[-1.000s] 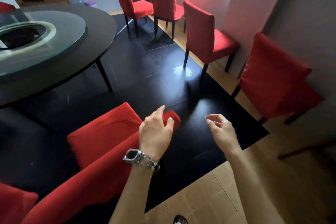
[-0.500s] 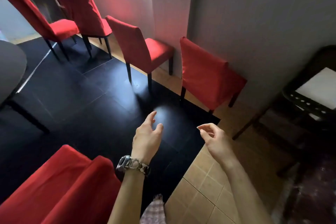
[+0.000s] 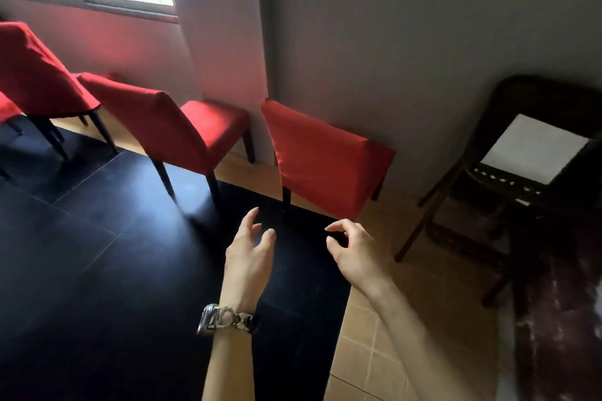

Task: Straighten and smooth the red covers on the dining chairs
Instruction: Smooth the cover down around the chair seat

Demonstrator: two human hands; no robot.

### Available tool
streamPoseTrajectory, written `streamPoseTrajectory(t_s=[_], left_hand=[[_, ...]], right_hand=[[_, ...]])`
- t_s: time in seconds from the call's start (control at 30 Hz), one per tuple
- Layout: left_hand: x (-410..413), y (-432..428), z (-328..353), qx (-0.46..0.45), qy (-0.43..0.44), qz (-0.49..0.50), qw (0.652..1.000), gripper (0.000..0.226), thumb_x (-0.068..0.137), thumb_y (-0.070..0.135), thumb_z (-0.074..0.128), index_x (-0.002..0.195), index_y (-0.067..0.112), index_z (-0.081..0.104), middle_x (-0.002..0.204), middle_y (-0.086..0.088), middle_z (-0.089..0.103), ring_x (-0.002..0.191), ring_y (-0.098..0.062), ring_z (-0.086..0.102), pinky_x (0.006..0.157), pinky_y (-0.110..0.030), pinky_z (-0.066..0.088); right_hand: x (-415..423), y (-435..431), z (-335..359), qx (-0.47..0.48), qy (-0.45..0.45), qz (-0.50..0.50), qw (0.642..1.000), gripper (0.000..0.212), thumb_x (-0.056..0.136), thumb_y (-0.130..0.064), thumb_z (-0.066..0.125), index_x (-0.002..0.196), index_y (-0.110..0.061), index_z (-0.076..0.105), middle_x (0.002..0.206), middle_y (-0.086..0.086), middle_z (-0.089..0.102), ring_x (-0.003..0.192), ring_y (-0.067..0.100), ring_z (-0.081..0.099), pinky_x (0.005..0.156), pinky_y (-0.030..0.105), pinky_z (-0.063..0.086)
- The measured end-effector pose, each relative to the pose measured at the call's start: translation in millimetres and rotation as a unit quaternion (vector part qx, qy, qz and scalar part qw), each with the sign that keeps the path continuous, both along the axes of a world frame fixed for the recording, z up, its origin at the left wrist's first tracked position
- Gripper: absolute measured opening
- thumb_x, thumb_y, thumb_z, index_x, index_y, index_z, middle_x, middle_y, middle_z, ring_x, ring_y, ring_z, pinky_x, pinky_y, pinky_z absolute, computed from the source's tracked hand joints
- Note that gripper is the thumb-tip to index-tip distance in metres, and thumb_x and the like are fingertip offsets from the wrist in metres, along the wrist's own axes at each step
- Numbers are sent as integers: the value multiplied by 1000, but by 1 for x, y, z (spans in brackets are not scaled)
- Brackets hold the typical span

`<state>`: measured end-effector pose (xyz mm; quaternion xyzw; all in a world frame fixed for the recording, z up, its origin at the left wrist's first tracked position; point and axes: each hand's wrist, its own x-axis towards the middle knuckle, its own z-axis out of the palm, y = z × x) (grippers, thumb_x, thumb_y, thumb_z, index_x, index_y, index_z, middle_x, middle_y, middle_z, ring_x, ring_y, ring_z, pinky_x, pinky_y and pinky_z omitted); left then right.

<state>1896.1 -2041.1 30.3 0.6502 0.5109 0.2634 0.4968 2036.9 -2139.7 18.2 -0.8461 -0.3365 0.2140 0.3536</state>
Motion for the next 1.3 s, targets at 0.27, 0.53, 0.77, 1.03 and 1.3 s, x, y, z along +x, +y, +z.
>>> streamPoseTrajectory(t_s=[0.27,0.53,0.77,1.03,1.3], left_hand=[[68,78,-5,15,11,-61,998,48,94,22,55,140,32,43,130,1,58,116,-13,55,95,-26,41],[134,144,-25,13,18,-71,997,47,93,21,55,138,32,45,129,0,59,107,-9,54,81,-18,38],[190,214,-25,15,56,-50,997,46,94,20,55,138,28,46,126,-4,61,117,-17,55,94,-25,39],[257,263,-37,34,90,-75,993,55,89,20,63,140,26,44,119,2,63,98,-9,57,79,-11,35],[316,314,-59,203,324,-254,888,93,84,42,66,153,30,4,160,-2,-1,146,-28,-1,117,-46,14]], right_hand=[[49,51,-14,-2,6,-71,997,20,95,-23,53,114,-24,58,119,-9,52,79,4,48,50,8,33],[121,117,-25,4,11,-85,996,21,93,-17,54,113,-19,61,116,-4,55,91,6,48,61,8,35],[187,184,-23,21,32,-80,996,19,92,-14,56,110,-17,62,116,-1,58,104,11,54,79,18,38],[262,226,-28,-56,-34,-101,993,45,87,-42,64,128,-28,50,140,-5,41,131,16,37,109,48,31],[289,260,-64,-204,-94,-16,974,114,71,-65,68,150,-40,-11,155,4,-28,145,32,-18,108,71,1]])
